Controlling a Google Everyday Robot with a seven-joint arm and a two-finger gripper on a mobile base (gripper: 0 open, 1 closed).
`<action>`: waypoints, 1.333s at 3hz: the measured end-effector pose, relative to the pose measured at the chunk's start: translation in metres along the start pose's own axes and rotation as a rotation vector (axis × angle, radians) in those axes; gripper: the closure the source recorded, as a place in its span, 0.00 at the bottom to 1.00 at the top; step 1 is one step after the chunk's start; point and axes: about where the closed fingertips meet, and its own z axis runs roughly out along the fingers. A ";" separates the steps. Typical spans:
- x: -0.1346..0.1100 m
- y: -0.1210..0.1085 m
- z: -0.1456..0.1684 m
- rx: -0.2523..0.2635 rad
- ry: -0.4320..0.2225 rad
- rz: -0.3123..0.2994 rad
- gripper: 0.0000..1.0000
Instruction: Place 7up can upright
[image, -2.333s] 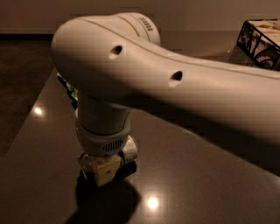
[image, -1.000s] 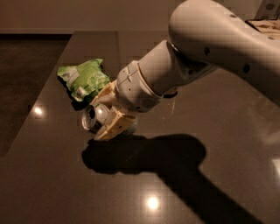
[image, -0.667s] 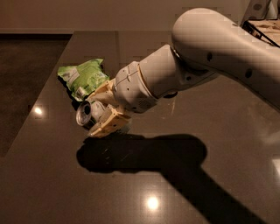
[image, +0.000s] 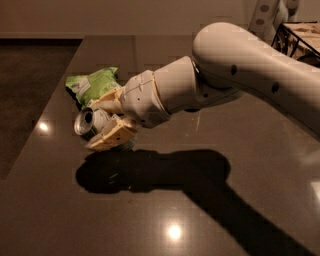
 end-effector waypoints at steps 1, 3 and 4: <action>0.001 -0.006 0.005 0.014 -0.030 0.063 1.00; 0.000 -0.006 0.003 0.031 -0.094 0.084 1.00; -0.003 -0.007 -0.002 0.042 -0.205 0.099 1.00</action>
Offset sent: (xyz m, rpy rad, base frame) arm 0.0052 0.0041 -0.0011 0.0270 0.0443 -0.0272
